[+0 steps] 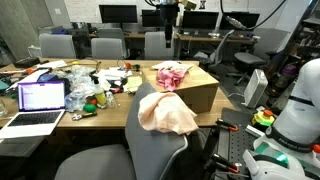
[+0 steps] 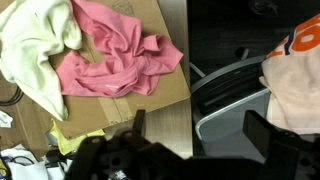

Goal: Put the peach and pink shirts on the backrest of the chair respectively

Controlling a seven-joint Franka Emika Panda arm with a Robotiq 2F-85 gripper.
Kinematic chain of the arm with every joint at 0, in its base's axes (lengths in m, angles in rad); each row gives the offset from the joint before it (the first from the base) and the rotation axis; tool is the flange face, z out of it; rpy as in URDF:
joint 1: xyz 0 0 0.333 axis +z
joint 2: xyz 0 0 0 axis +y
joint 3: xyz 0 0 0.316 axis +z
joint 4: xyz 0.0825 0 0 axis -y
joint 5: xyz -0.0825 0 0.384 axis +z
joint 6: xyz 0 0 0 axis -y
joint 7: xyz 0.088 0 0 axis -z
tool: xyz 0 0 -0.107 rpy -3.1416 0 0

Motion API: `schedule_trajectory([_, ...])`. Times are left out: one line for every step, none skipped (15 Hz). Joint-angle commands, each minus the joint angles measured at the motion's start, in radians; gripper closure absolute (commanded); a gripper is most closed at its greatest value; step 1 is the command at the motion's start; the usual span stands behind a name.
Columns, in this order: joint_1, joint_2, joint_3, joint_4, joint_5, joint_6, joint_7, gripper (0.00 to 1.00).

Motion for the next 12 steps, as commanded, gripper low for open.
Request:
schedule_trajectory([-0.01, 0.074, 0.006, 0.1, 0.077, -0.002, 0.041, 0.0])
schedule_trajectory([-0.014, 0.096, 0.005, 0.125, 0.102, -0.005, 0.055, 0.0])
schedule_trajectory([-0.019, 0.115, 0.003, 0.149, 0.129, -0.006, 0.074, 0.0])
schedule_trajectory([-0.026, 0.135, 0.001, 0.174, 0.161, -0.016, 0.092, 0.0])
schedule_trajectory([-0.035, 0.154, -0.001, 0.192, 0.192, -0.016, 0.107, 0.0])
schedule_trajectory([-0.045, 0.172, -0.003, 0.21, 0.221, -0.016, 0.118, 0.0])
schedule_trajectory([-0.06, 0.191, -0.006, 0.227, 0.258, -0.025, 0.132, 0.0])
schedule_trajectory([-0.074, 0.208, -0.009, 0.238, 0.283, -0.024, 0.144, 0.0])
schedule_trajectory([-0.093, 0.227, -0.012, 0.25, 0.322, -0.031, 0.143, 0.0])
schedule_trajectory([-0.111, 0.242, -0.015, 0.255, 0.354, -0.035, 0.149, 0.0])
schedule_trajectory([-0.127, 0.258, -0.017, 0.261, 0.379, -0.034, 0.157, 0.0])
schedule_trajectory([-0.144, 0.266, -0.02, 0.252, 0.402, -0.032, 0.159, 0.0])
